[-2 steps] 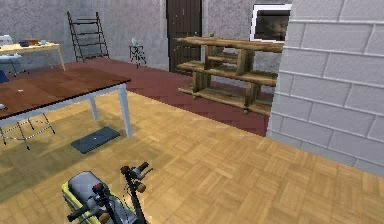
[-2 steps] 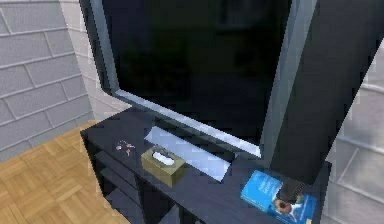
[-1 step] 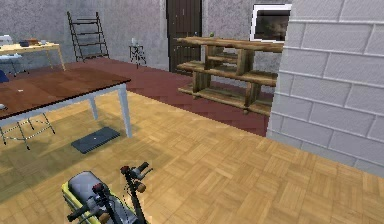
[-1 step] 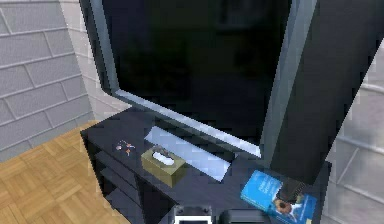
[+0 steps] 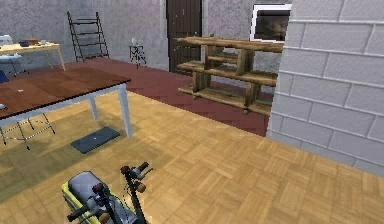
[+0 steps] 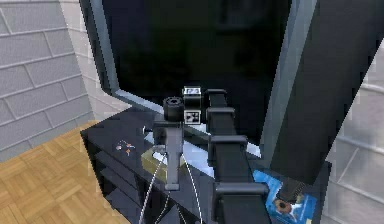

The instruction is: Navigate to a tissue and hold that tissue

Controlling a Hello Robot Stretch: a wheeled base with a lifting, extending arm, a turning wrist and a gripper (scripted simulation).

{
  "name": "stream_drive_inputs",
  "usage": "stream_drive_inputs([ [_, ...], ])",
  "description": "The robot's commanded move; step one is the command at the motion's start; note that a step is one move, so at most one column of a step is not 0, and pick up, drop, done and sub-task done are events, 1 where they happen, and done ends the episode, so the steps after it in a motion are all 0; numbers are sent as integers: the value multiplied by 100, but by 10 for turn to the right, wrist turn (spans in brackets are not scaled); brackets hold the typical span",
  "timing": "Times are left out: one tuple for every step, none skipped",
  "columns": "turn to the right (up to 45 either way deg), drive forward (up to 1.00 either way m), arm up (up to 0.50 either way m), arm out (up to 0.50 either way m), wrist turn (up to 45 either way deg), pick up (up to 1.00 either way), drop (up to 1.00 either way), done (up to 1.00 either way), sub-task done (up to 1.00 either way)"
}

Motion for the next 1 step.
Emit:
stream_drive_inputs([
  [0, 0, 0, 0, 450, 0, 0, 0, 0],
])
